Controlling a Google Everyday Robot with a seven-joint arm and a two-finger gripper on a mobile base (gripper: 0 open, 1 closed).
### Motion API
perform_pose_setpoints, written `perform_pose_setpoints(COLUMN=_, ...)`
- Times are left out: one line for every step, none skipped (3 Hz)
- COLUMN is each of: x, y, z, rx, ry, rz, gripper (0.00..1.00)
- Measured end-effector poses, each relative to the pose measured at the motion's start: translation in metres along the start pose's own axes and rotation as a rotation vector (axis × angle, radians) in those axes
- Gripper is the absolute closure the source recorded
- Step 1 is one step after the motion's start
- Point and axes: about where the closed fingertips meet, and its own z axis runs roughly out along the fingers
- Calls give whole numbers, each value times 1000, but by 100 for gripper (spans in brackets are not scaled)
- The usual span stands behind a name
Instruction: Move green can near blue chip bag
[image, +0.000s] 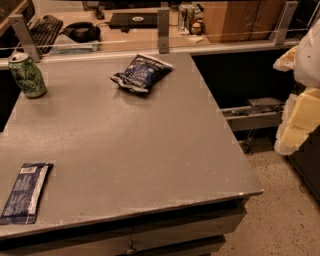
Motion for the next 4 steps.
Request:
perform_pose_setpoints(x=0, y=0, z=0, rx=0, ry=0, rz=0, gripper=0)
perform_pose_setpoints(x=-33, y=-12, z=15, rx=15, ry=-50, rz=-24, gripper=0)
perform_pose_setpoints(x=-80, y=-30, z=35, rx=33, ry=-128, rz=-55, gripper=0)
perform_pose_setpoints(x=-124, y=-45, z=49, rx=12, ry=-205, rz=-46, gripper=0)
